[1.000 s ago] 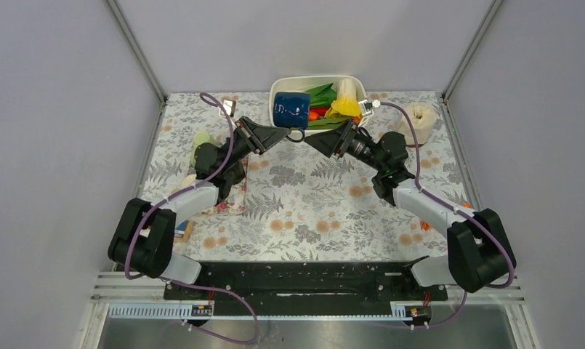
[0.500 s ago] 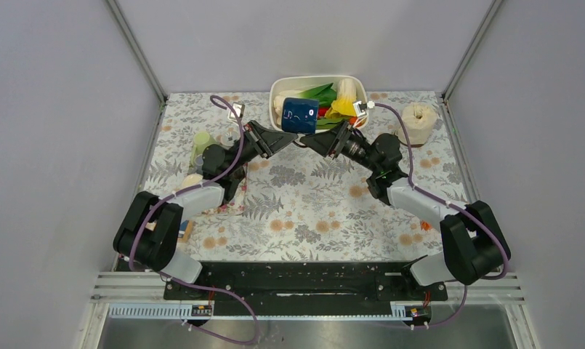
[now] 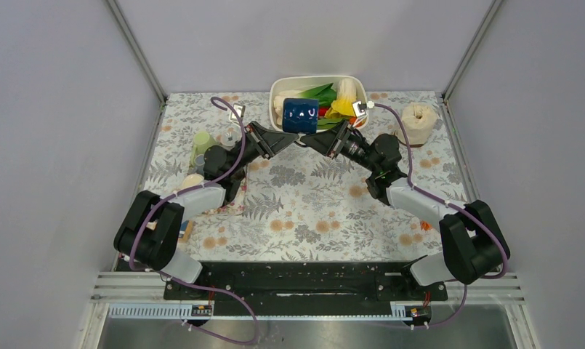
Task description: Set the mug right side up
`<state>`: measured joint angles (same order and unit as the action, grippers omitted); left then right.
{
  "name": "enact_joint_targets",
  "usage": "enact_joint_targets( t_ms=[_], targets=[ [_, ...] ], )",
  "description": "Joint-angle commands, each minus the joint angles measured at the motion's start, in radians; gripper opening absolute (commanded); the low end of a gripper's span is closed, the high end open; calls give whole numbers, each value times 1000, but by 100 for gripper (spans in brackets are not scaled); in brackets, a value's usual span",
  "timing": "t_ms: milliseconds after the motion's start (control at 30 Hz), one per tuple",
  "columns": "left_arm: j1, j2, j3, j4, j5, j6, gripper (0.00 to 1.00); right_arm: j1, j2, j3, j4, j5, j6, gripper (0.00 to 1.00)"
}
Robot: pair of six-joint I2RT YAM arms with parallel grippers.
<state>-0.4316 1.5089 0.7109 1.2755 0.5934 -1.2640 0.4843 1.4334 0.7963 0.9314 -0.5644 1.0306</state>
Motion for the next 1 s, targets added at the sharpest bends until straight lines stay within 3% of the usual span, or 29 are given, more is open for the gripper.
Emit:
enact_joint_targets(
  t_ms=[0, 233, 333, 367, 433, 500, 600, 767, 967],
  targets=[
    [-24, -15, 13, 189, 15, 18, 0, 7, -3, 28, 39, 46, 10, 42],
    [-35, -9, 3, 192, 26, 31, 0, 2, -19, 33, 20, 54, 9, 20],
    [-42, -8, 3, 191, 30, 37, 0, -6, -31, 44, 4, 51, -8, 5],
    [-42, -8, 1, 192, 30, 37, 4, -13, -35, 54, -12, 45, -24, 0],
    [-44, -7, -2, 190, 28, 36, 21, -27, -51, 75, -62, 41, -70, 0],
    [-44, -7, -9, 191, 23, 35, 55, -47, -69, 96, -104, 35, -113, 0],
    [-43, -11, -15, 189, 19, 35, 96, -78, -87, 135, -167, 6, -186, 0],
    [-44, -23, -21, 187, 14, 35, 99, -110, -124, 166, -229, -21, -293, 0],
    [-38, -44, -37, 139, 15, 76, 99, -123, -203, 216, -419, 9, -505, 0]
  ],
)
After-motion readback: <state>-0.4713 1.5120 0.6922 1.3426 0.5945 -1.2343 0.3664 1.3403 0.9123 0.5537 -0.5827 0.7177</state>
